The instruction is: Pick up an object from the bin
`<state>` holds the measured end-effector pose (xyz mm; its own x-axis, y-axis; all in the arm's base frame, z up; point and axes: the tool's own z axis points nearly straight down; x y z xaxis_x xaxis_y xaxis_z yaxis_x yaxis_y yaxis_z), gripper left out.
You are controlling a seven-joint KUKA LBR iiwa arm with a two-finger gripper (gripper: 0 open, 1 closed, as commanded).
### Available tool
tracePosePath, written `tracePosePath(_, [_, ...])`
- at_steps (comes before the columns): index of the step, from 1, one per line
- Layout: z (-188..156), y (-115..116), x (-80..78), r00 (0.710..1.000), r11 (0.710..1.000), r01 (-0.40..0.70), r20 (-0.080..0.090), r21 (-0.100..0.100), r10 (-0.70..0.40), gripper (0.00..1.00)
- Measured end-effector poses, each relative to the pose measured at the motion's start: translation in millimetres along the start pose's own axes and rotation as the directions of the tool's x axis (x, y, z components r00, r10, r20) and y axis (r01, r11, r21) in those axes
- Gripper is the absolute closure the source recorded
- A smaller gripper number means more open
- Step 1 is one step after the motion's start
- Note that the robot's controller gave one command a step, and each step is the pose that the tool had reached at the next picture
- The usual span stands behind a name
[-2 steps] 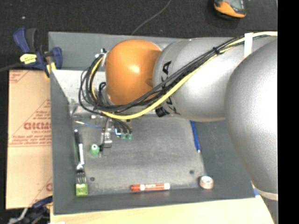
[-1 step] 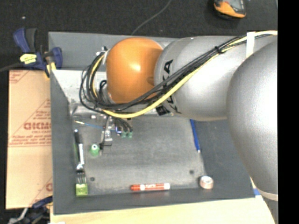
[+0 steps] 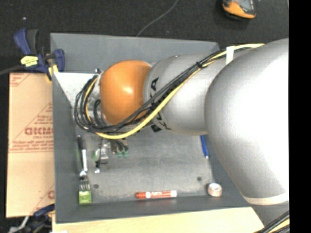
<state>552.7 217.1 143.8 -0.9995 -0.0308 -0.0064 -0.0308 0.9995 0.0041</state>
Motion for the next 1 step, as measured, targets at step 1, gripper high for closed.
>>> tracePosePath(1, [71.0,13.9,0.3,0.979,0.979,0.202,0.010,0.000,-0.202,0.00])
